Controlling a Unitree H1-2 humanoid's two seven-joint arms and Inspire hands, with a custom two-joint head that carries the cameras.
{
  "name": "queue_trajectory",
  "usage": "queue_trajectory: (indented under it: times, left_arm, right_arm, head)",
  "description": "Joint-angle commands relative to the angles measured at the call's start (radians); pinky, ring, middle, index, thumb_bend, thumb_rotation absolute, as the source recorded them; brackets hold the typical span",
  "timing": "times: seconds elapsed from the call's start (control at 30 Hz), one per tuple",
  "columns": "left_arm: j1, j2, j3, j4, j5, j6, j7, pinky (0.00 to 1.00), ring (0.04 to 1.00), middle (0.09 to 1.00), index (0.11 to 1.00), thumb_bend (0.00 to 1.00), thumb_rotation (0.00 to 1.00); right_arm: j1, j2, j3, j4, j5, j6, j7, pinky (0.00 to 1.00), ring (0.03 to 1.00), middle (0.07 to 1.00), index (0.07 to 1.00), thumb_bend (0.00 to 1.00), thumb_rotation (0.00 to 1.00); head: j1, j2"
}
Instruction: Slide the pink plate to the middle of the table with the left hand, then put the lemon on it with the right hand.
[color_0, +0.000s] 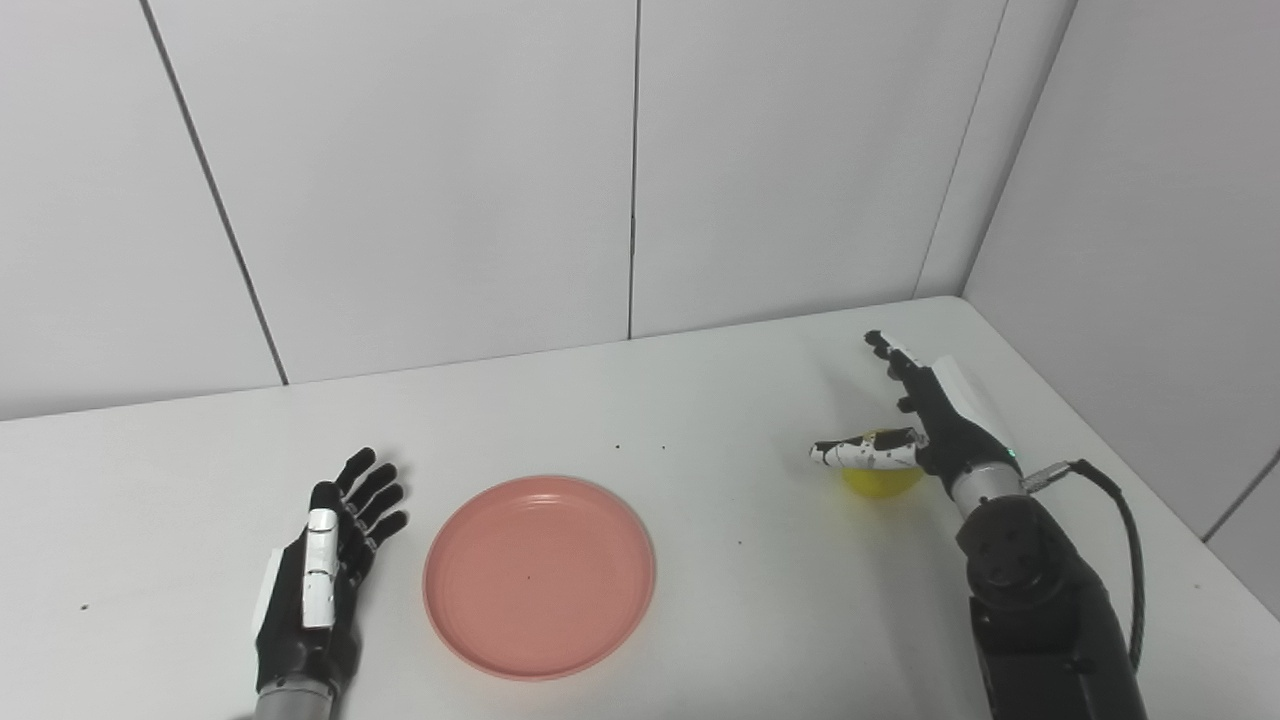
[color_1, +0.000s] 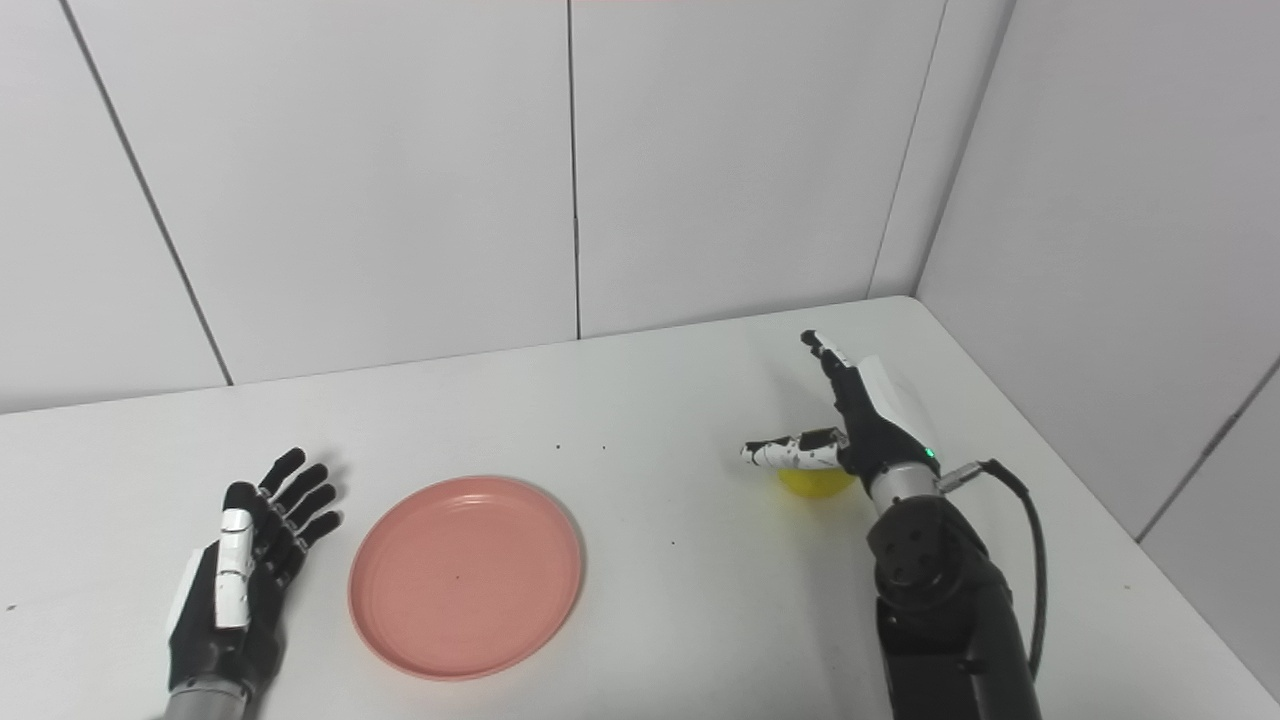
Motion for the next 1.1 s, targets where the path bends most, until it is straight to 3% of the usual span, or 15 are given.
queue_trajectory:
  times: [0.0,0.3,0.77,0.83,0.9,0.93,1.0,1.03,1.07]
  left_arm:
    - [-0.036,0.001,0.008,-0.006,-0.013,-0.038,-0.01,0.81,0.847,0.853,0.838,0.68,1.0]
    - [-0.035,0.003,0.017,0.015,-0.019,-0.05,-0.016,0.81,0.839,0.84,0.824,0.69,1.0]
    - [-0.025,0.0,0.016,-0.011,-0.024,-0.035,-0.018,0.81,0.839,0.837,0.821,0.67,1.0]
    - [-0.025,-0.001,0.017,-0.01,-0.029,-0.039,-0.02,0.81,0.843,0.843,0.826,0.67,1.0]
    - [-0.025,-0.002,0.017,-0.008,-0.029,-0.041,-0.02,0.81,0.842,0.841,0.824,0.68,1.0]
    - [-0.025,-0.001,0.017,-0.007,-0.028,-0.041,-0.019,0.81,0.839,0.838,0.821,0.68,1.0]
    - [-0.024,-0.001,0.017,-0.009,-0.028,-0.04,-0.02,0.8,0.836,0.835,0.818,0.68,1.0]
    - [-0.024,-0.001,0.017,-0.009,-0.028,-0.038,-0.02,0.81,0.839,0.838,0.821,0.68,1.0]
    - [-0.025,0.0,0.016,-0.009,-0.026,-0.039,-0.02,0.81,0.84,0.839,0.821,0.68,1.0]
  right_arm:
    - [-0.017,-0.012,0.002,-0.008,-0.013,0.0,-0.003,0.78,0.886,0.908,0.91,0.91,0.22]
    - [-0.019,-0.012,-0.001,0.032,-0.034,0.0,0.027,0.81,0.919,0.937,0.932,0.92,0.22]
    - [-0.038,0.03,-0.04,0.05,-0.19,0.0,0.166,0.82,0.935,0.969,0.964,0.95,0.19]
    - [-0.041,0.045,-0.046,0.052,-0.223,0.0,0.177,0.79,0.925,0.962,0.963,0.94,0.18]
    - [-0.046,0.067,-0.061,0.055,-0.249,0.0,0.183,0.68,0.864,0.921,0.954,0.93,0.15]
    - [-0.049,0.077,-0.069,0.055,-0.259,0.0,0.186,0.57,0.782,0.869,0.95,0.92,0.12]
    - [-0.057,0.102,-0.092,0.056,-0.279,0.0,0.192,0.54,0.755,0.843,0.948,0.91,0.12]
    - [-0.059,0.114,-0.101,0.056,-0.284,0.0,0.188,0.44,0.634,0.711,0.942,0.91,0.13]
    - [-0.062,0.127,-0.11,0.056,-0.288,0.0,0.184,0.4,0.589,0.657,0.936,0.91,0.14]
  head:
    - [-0.003,0.0]
    - [-0.005,0.003]
    - [-0.004,0.009]
    - [-0.006,0.011]
    - [-0.006,0.013]
    - [-0.006,0.013]
    - [-0.006,0.013]
    - [-0.007,0.013]
    - [-0.007,0.013]
